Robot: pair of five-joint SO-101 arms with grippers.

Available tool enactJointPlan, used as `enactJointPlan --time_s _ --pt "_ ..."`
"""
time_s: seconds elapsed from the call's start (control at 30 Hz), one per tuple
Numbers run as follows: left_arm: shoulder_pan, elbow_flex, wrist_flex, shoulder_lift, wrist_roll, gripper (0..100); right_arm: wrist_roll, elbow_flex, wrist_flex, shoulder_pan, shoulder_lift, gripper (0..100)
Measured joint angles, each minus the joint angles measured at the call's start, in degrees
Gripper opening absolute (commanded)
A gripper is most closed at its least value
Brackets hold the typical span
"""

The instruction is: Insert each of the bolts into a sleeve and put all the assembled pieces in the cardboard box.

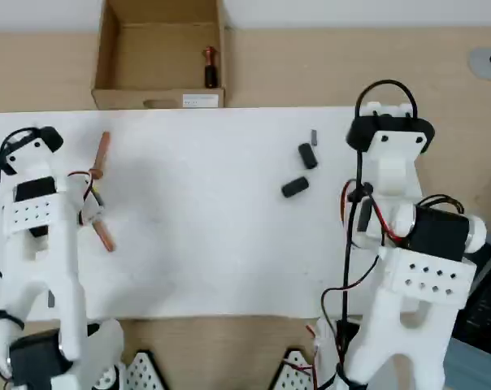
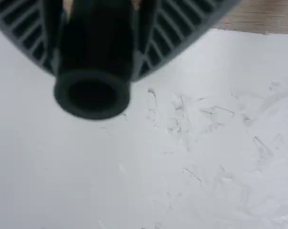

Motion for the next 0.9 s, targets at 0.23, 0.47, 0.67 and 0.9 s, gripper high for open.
enactJointPlan --time_s 0.23,0.47,0.67,0.9 --pt "-0.1 -0.2 -1.8 3.1 0.4 10 0.0 0.0 0.0 0.0 0.0 1.1" --pt "-0.1 -0.2 -5.5 8.7 0.7 9 0.0 0.0 0.0 0.0 0.0 1.1" --pt "-0.1 -1.8 -6.5 13.1 0.6 0 0.0 0.0 0.0 0.0 0.0 1.1" --pt "0.1 -2.5 -6.5 13.8 0.9 0 0.0 0.0 0.0 0.0 0.0 1.1"
